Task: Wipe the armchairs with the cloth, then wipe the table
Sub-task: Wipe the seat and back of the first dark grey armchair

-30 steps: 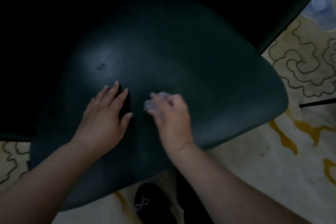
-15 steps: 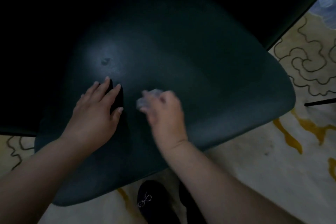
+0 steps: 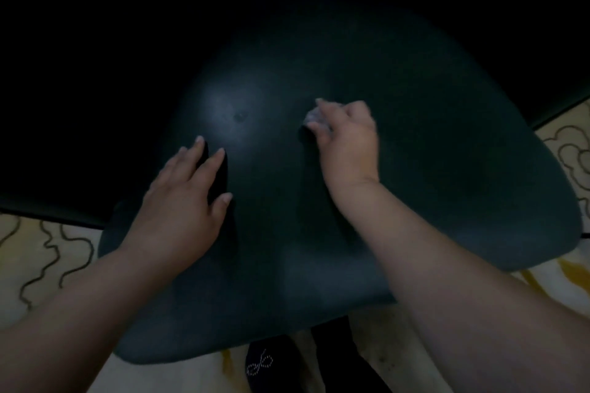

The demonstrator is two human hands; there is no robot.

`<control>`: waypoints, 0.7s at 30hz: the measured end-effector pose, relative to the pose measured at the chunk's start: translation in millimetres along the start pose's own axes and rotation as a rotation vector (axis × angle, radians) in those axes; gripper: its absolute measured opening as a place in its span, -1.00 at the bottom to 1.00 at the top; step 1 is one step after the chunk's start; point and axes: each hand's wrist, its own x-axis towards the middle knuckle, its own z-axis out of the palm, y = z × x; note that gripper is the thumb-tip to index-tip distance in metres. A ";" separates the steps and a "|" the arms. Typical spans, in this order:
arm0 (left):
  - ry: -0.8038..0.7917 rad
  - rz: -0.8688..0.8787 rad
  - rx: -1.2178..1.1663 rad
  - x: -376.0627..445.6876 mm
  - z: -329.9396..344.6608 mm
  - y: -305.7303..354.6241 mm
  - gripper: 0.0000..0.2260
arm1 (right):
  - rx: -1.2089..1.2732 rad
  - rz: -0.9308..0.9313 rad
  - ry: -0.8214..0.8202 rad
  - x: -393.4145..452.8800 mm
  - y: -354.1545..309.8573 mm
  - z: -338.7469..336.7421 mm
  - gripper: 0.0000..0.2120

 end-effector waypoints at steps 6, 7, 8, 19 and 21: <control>-0.020 -0.039 -0.023 -2.3 -5.6 -2.7 -0.41 | 0.054 -0.149 -0.479 -28.8 -31.4 17.9 -0.84; -0.020 -0.049 -0.030 -3.0 -10.6 -1.4 -0.41 | 0.073 -0.166 -0.486 -25.1 -29.2 6.6 -0.87; -0.019 -0.053 -0.034 -3.1 -17.4 0.3 -0.41 | 0.013 -0.181 -0.495 -19.8 -23.9 -3.9 -0.89; 0.205 -0.052 -0.018 -9.1 -201.7 47.0 -0.46 | 0.191 0.180 -0.402 31.0 -133.2 -96.0 -0.64; 0.253 -0.074 0.016 -15.2 -241.8 42.7 -0.46 | 0.248 0.184 -0.406 42.2 -168.6 -102.0 -0.62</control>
